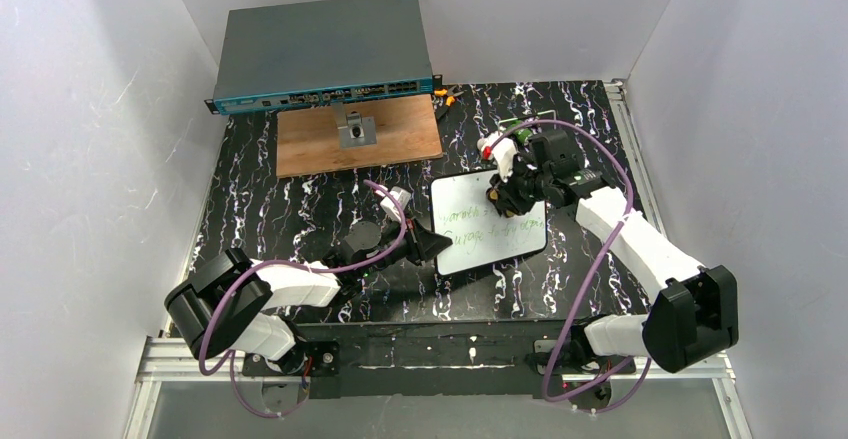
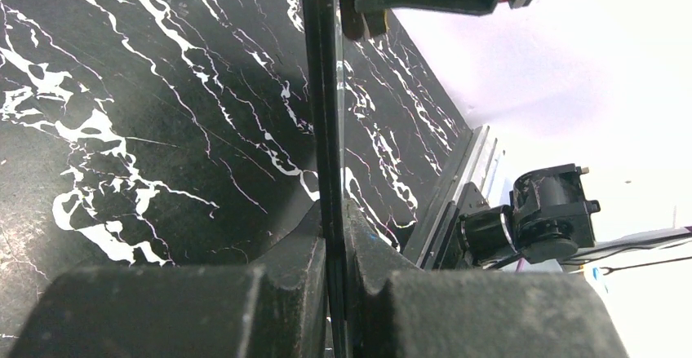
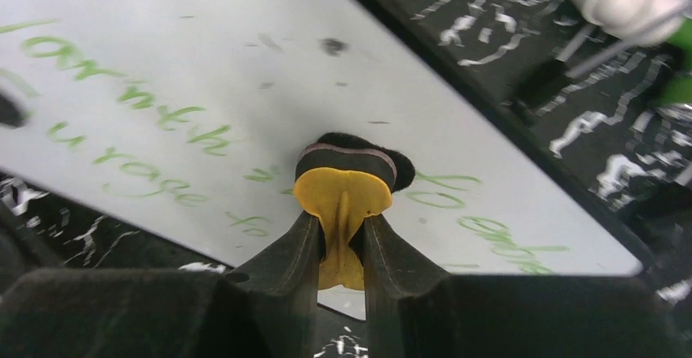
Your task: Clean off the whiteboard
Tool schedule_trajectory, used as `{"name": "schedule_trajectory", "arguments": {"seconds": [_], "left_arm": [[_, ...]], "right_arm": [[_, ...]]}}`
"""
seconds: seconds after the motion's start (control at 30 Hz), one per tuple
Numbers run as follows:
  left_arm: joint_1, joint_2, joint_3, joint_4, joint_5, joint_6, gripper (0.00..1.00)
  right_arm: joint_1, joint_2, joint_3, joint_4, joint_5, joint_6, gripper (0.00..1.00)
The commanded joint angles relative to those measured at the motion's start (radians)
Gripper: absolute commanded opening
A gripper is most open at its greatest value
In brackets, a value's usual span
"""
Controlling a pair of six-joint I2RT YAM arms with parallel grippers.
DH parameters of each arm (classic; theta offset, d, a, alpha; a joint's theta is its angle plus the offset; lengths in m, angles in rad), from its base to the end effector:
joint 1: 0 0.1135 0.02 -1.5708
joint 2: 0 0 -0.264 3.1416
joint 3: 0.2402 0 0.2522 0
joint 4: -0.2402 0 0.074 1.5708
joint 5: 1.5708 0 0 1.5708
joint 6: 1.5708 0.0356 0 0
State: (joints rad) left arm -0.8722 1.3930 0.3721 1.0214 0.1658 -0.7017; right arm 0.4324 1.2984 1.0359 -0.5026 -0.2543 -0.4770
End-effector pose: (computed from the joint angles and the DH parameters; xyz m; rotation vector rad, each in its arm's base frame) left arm 0.1637 -0.2041 0.1959 0.2918 1.7185 -1.3327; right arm 0.2499 0.1252 0.2870 -1.1314 2.0268 0.2742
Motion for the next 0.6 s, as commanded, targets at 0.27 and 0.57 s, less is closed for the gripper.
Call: {"name": "schedule_trajectory", "arguments": {"seconds": [0.27,0.57], "left_arm": [[-0.02,-0.026,0.023,0.004,0.103,0.086,0.0],[-0.02,-0.025,0.024,0.001,0.103,0.085,0.0]], "right_arm": [[-0.01,-0.033,-0.028,0.142,0.098,0.101,0.01],[-0.046,-0.039,-0.034,0.062,-0.079,0.035,0.01]]}}
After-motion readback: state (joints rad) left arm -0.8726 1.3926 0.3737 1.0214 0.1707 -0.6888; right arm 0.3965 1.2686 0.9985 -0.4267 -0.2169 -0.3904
